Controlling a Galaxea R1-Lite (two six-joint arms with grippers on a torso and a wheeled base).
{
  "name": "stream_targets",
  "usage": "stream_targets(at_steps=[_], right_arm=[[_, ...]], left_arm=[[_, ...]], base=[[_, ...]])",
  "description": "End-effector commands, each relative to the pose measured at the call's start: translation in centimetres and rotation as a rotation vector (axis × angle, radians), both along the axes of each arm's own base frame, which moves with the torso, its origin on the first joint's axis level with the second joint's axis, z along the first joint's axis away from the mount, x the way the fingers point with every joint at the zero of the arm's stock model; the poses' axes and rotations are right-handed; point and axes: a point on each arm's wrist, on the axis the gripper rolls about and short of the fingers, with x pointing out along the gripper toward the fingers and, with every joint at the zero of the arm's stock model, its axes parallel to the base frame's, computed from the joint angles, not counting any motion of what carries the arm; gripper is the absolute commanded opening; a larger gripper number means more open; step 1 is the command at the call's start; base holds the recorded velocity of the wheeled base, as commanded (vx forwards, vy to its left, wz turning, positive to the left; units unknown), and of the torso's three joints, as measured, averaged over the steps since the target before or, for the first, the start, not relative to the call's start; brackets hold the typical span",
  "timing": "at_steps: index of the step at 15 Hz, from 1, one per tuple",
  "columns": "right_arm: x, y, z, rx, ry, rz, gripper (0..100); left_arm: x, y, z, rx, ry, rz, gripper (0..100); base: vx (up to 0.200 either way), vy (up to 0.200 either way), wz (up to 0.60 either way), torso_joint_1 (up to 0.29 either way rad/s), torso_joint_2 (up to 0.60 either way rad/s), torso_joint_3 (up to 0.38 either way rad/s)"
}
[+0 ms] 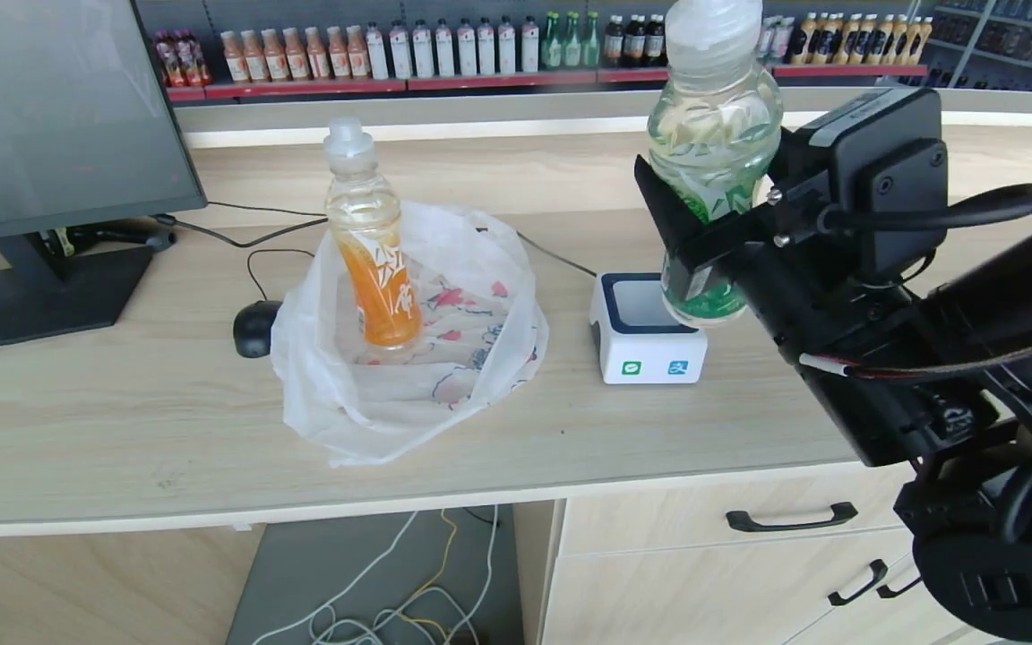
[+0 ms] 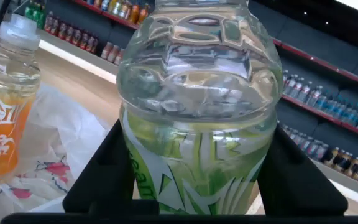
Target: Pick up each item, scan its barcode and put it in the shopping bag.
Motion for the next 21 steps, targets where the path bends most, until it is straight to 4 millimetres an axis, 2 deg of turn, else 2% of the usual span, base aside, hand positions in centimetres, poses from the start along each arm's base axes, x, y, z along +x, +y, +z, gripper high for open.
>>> stream_targets(at_steps=[1,5,9,14,17,21], right_arm=[[1.6,1.5,-2.4,-0.106,0.000,0.028,0],[2.6,1.2,-2.3,-0.338,-0.204,0.035,0],[3.9,0.3,-2.7,-0.469,-0.317,0.051,0],[5.0,-1.3,-2.8,-0.583,-0.431,0.063,0],[5.3,-1.4,-2.2,-0.618,-0.518,0.079,0],[5.8,-1.1,-2.7,-0.657,-0.560,0.109,0]], left_arm=[[0.0,0.0,0.0,0.000,0.000,0.000,100],[0.0,0.0,0.0,0.000,0.000,0.000,100],[0.0,0.0,0.0,0.000,0.000,0.000,100],[0.0,0.0,0.0,0.000,0.000,0.000,100],[0.0,0.0,0.0,0.000,0.000,0.000,100],[0.0,0.0,0.0,0.000,0.000,0.000,100]], base=[[0.000,0.000,0.00,0.000,0.00,0.000],[0.000,0.000,0.00,0.000,0.00,0.000],[0.000,0.000,0.00,0.000,0.00,0.000],[0.000,0.000,0.00,0.000,0.00,0.000],[0.000,0.000,0.00,0.000,0.00,0.000],[0.000,0.000,0.00,0.000,0.00,0.000]])
